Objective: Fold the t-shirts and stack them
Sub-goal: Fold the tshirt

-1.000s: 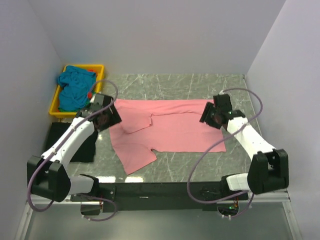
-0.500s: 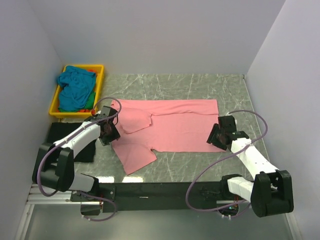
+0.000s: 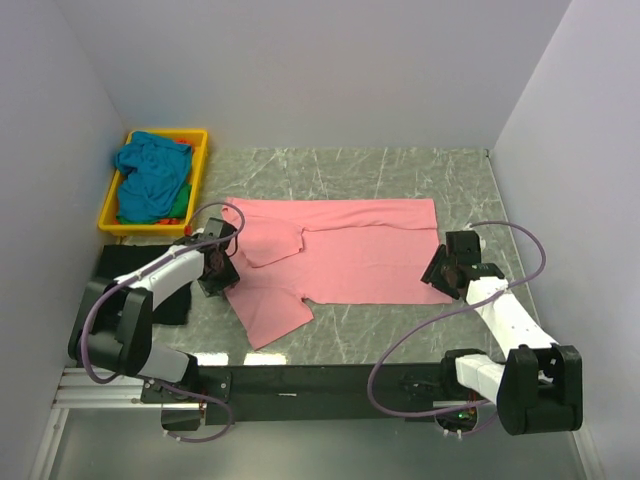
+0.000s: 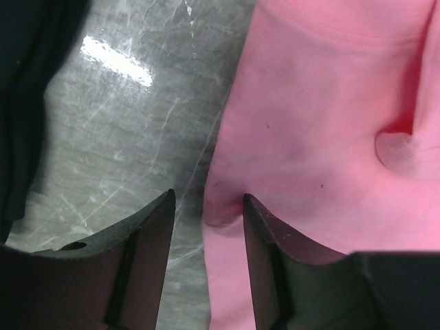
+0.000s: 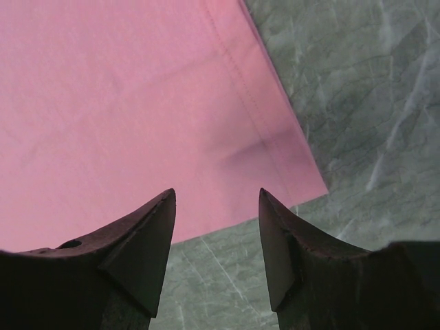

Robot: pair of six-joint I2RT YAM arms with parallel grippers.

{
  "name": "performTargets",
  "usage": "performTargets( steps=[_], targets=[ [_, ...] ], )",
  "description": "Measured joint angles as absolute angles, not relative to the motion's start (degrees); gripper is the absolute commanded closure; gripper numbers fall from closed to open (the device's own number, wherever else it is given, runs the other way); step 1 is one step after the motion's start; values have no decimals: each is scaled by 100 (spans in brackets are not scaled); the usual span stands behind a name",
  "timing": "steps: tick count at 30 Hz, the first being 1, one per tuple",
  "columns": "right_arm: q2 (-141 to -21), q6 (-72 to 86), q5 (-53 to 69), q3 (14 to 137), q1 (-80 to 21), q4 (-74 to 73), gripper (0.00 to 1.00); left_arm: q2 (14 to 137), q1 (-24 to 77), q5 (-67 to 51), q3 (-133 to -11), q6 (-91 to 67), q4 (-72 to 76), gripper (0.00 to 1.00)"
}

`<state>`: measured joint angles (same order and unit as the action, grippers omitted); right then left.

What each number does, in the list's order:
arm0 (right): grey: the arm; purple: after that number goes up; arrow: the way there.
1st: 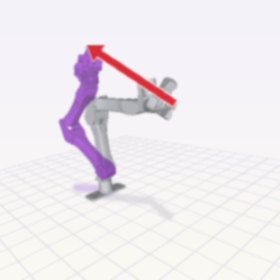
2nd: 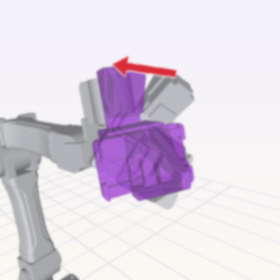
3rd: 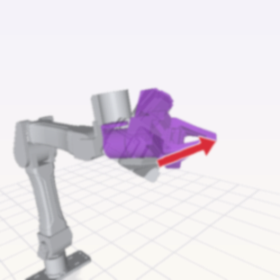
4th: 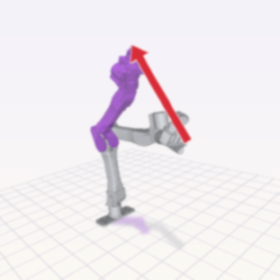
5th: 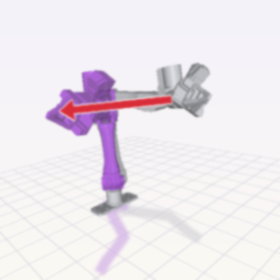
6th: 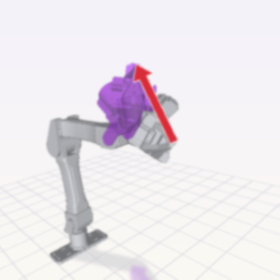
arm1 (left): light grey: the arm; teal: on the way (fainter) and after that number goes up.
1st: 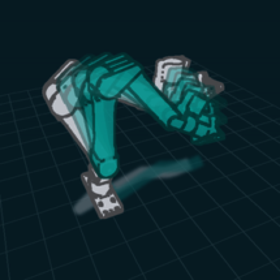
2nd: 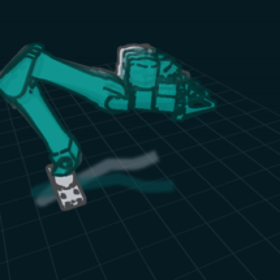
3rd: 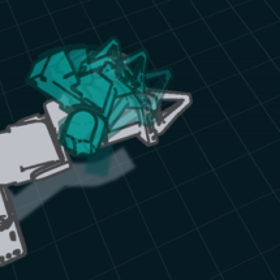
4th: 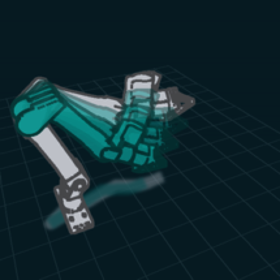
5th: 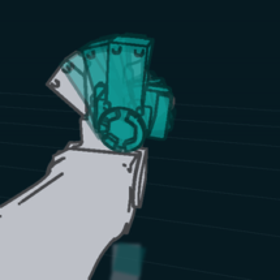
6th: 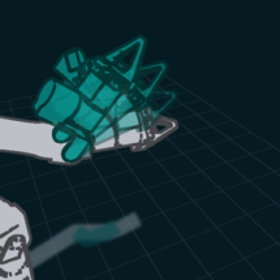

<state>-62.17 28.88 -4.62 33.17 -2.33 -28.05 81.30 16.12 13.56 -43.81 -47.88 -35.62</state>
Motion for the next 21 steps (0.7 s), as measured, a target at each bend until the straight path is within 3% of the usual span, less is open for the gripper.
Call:
performTargets(
  steps=[6, 13, 21],
  targets=[
    [-6136, 2952, -635, 3214, -82, -2814, 42, 8235, 1612, 1341, -4268, -4847, -3369, 64],
    [-6040, 3109, -648, 3144, 381, -2840, 44, 8202, 1612, 1358, -4230, -4925, -3317, 99],
    [-6114, 3312, -753, 3144, 515, -2961, 44, 8093, 1612, 1334, -4132, -4930, -3214, 99]
  ],
)
